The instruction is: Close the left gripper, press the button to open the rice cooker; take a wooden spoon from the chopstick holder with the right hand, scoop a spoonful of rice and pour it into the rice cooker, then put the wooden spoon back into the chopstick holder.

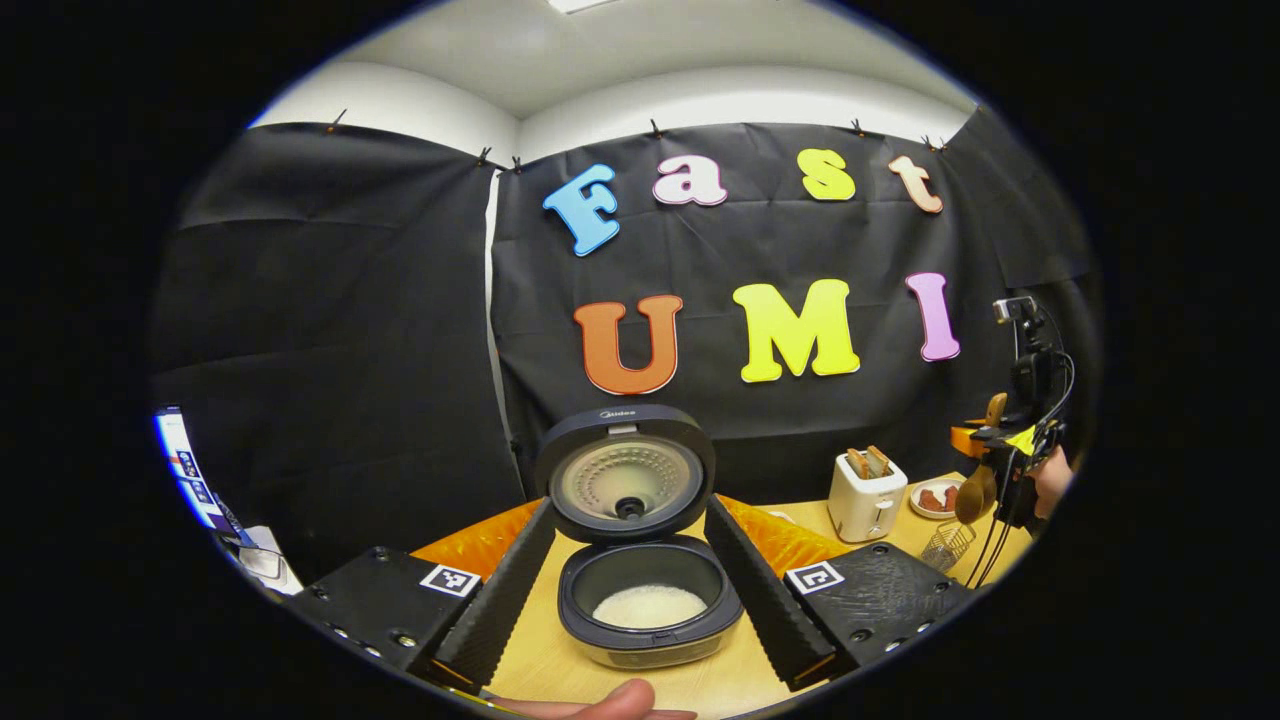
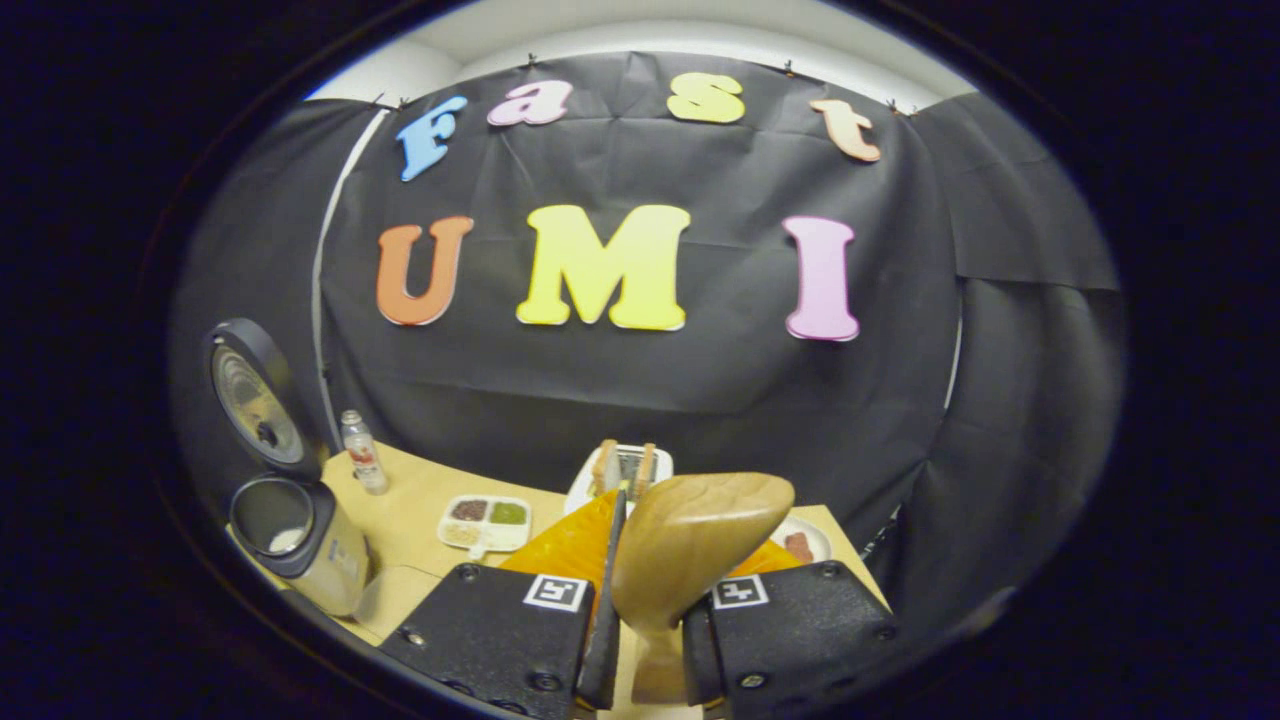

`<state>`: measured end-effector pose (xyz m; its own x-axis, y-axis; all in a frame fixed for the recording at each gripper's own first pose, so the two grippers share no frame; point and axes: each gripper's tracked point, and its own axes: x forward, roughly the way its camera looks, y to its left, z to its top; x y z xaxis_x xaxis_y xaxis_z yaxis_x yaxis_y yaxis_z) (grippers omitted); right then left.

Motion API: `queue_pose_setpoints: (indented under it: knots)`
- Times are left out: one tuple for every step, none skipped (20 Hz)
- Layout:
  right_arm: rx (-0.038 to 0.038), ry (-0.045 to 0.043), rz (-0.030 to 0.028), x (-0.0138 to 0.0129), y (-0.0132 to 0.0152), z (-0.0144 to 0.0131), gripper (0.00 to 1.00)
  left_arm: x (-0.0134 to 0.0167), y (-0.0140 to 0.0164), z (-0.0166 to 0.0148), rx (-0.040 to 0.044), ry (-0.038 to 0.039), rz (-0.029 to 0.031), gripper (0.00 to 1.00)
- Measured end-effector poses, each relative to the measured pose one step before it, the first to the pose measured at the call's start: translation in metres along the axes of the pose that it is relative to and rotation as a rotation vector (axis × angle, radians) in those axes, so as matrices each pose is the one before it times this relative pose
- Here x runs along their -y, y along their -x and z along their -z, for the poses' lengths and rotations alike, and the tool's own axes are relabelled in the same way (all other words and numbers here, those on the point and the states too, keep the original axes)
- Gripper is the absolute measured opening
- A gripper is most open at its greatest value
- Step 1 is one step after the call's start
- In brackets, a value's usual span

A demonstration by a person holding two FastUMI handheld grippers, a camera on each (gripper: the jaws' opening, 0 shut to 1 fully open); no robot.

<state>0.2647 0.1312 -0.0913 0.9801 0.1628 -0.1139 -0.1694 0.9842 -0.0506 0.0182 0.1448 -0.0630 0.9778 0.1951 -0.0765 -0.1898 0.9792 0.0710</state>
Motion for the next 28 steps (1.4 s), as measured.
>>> queue_pose_setpoints:
  knots:
    - [0.00834,-0.01157,-0.02756,-0.01853,0.00126,-0.00378,0.27,-0.00291,0.0001,0.00105,0.001,0.00263,-0.00345,0.96]
    - [-0.00458,-0.0108,-0.0261,-0.01802,-0.00068,0.00067,0.27,-0.00264,0.00044,0.0002,0.00182,-0.00021,-0.0044,0.96]
    - [-0.00491,-0.00997,-0.02139,-0.01566,-0.00231,0.00405,0.27,-0.00102,0.00037,0.00163,-0.00267,-0.00048,0.00051,0.96]
    - [-0.0088,-0.01336,-0.01911,-0.01519,-0.0045,0.00582,0.27,-0.0002,0.00141,0.00107,-0.00061,-0.00181,-0.00083,0.96]
    - [-0.01014,-0.01217,-0.01383,-0.01235,-0.00511,0.00841,0.27,-0.00125,0.00066,0.00062,0.00154,-0.00392,-0.00381,0.96]
    - [-0.01298,-0.00759,-0.00648,-0.01163,-0.00529,0.00996,0.27,-0.00162,0.00038,0.00104,-0.0022,-0.00349,-0.00454,0.96]
    - [-0.02279,0.00132,-0.00724,-0.00801,-0.00511,0.01206,0.27,-0.00039,0.00168,0.00175,-0.00576,-0.00213,-0.00088,0.96]
    - [-0.00395,0.00076,-0.00316,-0.00733,-0.00593,0.00966,0.27,-0.0013,0.00039,0.00082,0.00003,-0.00057,-0.00254,0.96]
    - [-0.01948,0.00739,0.00764,-0.00309,-0.00535,0.01234,0.27,-0.00101,0.00068,0.00087,-0.00363,-0.00025,-0.00209,0.96]
    - [-0.02163,0.00527,0.00484,-0.00262,-0.00524,0.01036,0.26,-0.00215,0.0003,0.00046,-0.00262,-0.00013,-0.00465,0.96]
    - [-0.00502,0.0021,0.00577,-0.00206,-0.00311,0.00904,0.27,-0.00112,-0.00032,0.00063,0.00098,0.00287,-0.0034,0.96]
    - [-0.00778,0.0133,0.01221,0.0004,-0.00416,0.00857,0.27,-0.0011,0.00167,-0.00067,0.00345,0.00173,-0.00215,0.96]
    - [-0.01746,0.00425,0.00657,0.00017,-0.00363,0.01091,0.26,-0.00029,-0.00171,0.00203,-0.00379,-0.0003,-0.00137,0.96]
    - [-0.01473,-0.00033,0.00061,-0.00135,-0.00313,0.01043,0.27,0.00071,-0.00094,0.00223,-0.00501,-0.00217,0.00032,0.96]
    - [-0.01778,0.00815,0.00881,-0.00014,-0.00219,0.01132,0.27,-0.00072,-0.00041,0.00117,-0.00266,-0.00505,-0.00211,0.96]
    - [-0.02631,0.00701,0.00224,-0.001,-0.00111,0.01126,0.27,-0.00075,-0.00078,0.00151,-0.00328,-0.00612,-0.00151,0.96]
    - [-0.00942,-0.00046,0.007,-0.00094,-0.00042,0.00874,0.27,-0.00092,-0.00018,0.00007,0.00146,-0.00495,-0.00139,0.96]
    - [0.0045,0.00016,0.01202,0.00178,-0.00045,0.00492,0.27,-0.00084,-0.0011,0.0009,-0.00331,-0.005,0.0004,0.96]
    - [-0.00612,-0.00489,-0.00172,-0.00112,-0.00221,0.00471,0.26,0.00024,-0.00029,0.00119,-0.00173,-0.00269,-0.0004,0.96]
    - [-0.00214,0.00091,0.0089,0.00128,-0.00209,0.00509,0.27,-0.00032,0.00044,0.0015,-0.00138,-0.00256,-0.00105,0.96]
    - [-0.01239,0.00063,0.0047,-0.00011,-0.00273,0.00733,0.27,-0.00099,-0.0008,0.00089,-0.00477,-0.00357,-0.00139,0.96]
    - [-0.00917,0.00086,0.00081,-0.00033,0.00028,0.00592,0.27,0.00008,0.00023,0.00146,-0.00229,-0.00251,0.00122,0.96]
    - [0.01133,0.00428,0.00678,-0.00115,0.00132,-0.00075,0.27,-0.00023,-0.0005,0.00104,0.00006,-0.00288,-0.0035,0.95]
    - [0.00495,0.0065,-0.00751,-0.00232,-0.00042,-0.00036,0.26,-0.00077,-0.00008,0.00059,-0.00213,-0.00285,0.00105,0.95]
    - [0.00351,0.00773,-0.00568,-0.00209,-0.00064,-0.00027,0.27,-0.00016,-0.00059,0.00094,-0.00382,0.00199,0.00146,0.96]
    - [0.00162,0.00002,-0.01828,-0.0059,-0.00078,0.00308,0.27,0.00079,0.00151,0.00086,-0.00644,0.00413,0.0058,0.95]
    - [-0.00968,0.00033,-0.01276,-0.00445,-0.0018,0.00391,0.27,-0.00007,-0.00014,-0.002,0.00248,0.006,-0.00017,0.95]
    - [-0.01046,-0.00132,-0.00396,-0.00127,-0.00083,0.00434,0.27,-0.00087,0.00044,-0.00227,0.0054,0.00471,-0.00285,0.95]
